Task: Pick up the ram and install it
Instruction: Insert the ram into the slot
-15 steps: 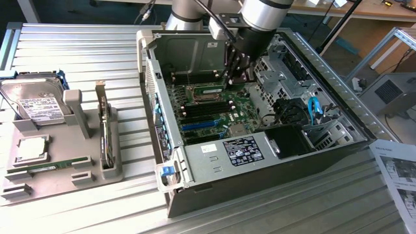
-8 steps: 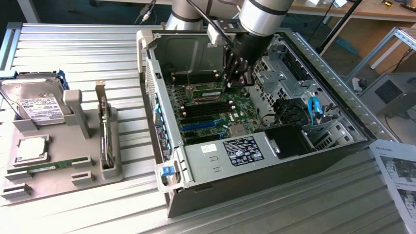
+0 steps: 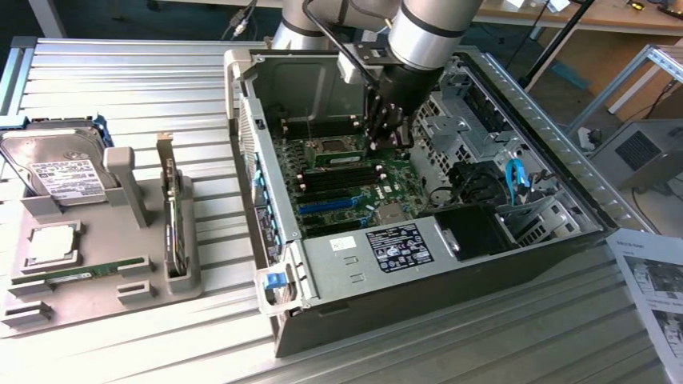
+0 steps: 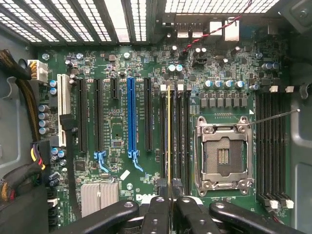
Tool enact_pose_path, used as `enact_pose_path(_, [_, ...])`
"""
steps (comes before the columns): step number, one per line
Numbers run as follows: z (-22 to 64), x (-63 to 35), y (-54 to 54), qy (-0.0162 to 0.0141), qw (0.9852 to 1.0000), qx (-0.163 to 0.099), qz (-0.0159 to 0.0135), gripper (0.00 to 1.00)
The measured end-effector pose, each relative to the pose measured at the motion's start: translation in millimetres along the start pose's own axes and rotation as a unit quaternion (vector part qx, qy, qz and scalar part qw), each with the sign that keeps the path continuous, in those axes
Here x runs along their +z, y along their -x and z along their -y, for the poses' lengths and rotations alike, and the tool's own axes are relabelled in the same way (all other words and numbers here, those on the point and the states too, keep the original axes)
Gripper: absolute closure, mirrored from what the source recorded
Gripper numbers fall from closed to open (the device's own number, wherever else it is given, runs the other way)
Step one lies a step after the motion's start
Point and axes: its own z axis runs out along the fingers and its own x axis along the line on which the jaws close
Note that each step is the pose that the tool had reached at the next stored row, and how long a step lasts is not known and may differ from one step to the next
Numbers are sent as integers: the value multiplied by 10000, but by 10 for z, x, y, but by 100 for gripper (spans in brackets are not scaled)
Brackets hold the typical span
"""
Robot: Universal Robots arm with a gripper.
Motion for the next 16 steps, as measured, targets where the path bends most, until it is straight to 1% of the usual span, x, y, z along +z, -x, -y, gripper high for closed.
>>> enact_pose_path(5, [0,23,8,0,10000,0,7,88])
enact_pose_path(11, [0,80,43,1,10000,-2,65,88])
enact_pose_path(12, [0,85,45,1,10000,-2,70,88])
enact_pose_path(16, [0,86,44,1,10000,-2,70,88])
